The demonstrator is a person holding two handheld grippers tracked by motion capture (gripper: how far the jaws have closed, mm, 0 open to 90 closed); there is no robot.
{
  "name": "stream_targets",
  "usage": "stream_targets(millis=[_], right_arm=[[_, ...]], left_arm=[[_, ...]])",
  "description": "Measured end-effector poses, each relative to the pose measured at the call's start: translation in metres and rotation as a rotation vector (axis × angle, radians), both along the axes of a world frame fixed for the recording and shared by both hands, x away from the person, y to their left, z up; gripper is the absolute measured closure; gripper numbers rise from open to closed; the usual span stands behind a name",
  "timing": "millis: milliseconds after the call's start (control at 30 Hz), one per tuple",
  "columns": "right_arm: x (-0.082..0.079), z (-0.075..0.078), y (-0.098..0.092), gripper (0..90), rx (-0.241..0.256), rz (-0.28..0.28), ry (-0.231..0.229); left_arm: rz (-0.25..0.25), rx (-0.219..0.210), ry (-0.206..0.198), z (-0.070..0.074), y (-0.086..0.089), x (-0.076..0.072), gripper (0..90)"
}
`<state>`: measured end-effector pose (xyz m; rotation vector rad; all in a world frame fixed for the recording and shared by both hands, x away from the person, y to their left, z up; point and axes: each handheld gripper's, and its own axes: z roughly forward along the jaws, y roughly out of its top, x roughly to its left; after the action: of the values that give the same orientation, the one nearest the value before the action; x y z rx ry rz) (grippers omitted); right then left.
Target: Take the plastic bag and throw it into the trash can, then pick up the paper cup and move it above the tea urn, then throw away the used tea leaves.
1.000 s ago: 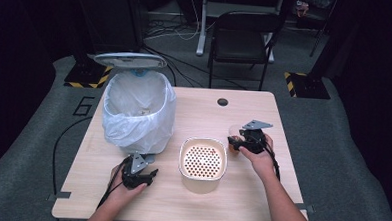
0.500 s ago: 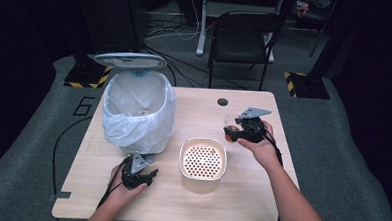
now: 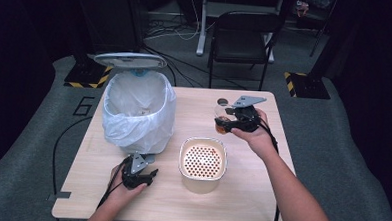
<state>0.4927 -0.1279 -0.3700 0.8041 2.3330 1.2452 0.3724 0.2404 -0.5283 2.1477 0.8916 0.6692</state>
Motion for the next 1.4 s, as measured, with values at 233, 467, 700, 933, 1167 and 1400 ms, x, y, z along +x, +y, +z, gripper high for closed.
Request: stream_targets(millis=[233, 467, 700, 933, 1167, 1400], right_arm=[[0.008, 0.006, 0.01, 39.3, -0.005, 0.046, -0.015], [0.006, 0.006, 0.016, 39.5, -0.019, 0.109, -0.048], [-0.004, 0.011, 0.021, 40.1, -0.04, 0.177, -0.131], [-0.009, 0.014, 0.023, 40.6, -0.069, 0.219, -0.176], [-0.013, 0.014, 0.025, 40.8, -0.101, 0.246, -0.207], [-0.019, 0.014, 0.027, 41.2, -0.134, 0.276, -0.242]], left_arm=[[0.0, 0.0, 0.0, 0.0, 0.0, 0.0, 31.3], [0.001, 0.0, 0.0, 0.0, 0.0, 0.0, 31.3], [0.004, -0.001, -0.006, 0.0, 0.0, 0.0, 31.3], [0.004, -0.001, -0.006, 0.0, 0.0, 0.0, 31.3], [0.004, -0.001, -0.006, 0.0, 0.0, 0.0, 31.3], [0.007, -0.002, -0.006, 0.0, 0.0, 0.0, 31.3]])
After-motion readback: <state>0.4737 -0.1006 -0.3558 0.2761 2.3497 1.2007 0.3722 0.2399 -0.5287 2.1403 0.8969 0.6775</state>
